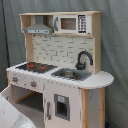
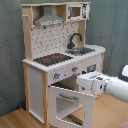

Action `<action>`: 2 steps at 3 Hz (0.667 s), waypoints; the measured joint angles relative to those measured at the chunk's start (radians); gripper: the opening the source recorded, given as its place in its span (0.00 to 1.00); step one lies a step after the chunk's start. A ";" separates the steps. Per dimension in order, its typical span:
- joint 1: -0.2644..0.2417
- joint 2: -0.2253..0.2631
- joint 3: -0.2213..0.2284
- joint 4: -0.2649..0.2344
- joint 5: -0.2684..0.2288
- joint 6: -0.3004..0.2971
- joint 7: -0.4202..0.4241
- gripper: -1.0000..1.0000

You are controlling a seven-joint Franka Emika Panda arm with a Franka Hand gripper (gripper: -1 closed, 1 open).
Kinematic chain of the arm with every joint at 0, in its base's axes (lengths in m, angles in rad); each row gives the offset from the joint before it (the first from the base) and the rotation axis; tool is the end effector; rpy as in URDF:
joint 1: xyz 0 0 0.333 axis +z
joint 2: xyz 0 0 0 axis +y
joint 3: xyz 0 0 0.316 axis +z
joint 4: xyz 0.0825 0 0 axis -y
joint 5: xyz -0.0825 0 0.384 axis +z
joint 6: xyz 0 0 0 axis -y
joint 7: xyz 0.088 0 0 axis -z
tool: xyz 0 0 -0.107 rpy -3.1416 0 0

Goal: Play with the kitchen

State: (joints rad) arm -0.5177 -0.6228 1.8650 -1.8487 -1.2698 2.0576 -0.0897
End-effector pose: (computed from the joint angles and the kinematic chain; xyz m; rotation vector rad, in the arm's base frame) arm 0.0798 0.6247 0.4559 0.6203 1.4066 0.8912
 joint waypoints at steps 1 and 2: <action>-0.023 -0.055 0.000 0.034 0.000 0.059 0.078 1.00; -0.024 -0.079 0.001 0.038 -0.001 0.071 0.196 1.00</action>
State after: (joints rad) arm -0.5413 -0.7016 1.8657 -1.8111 -1.2704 2.1286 0.1058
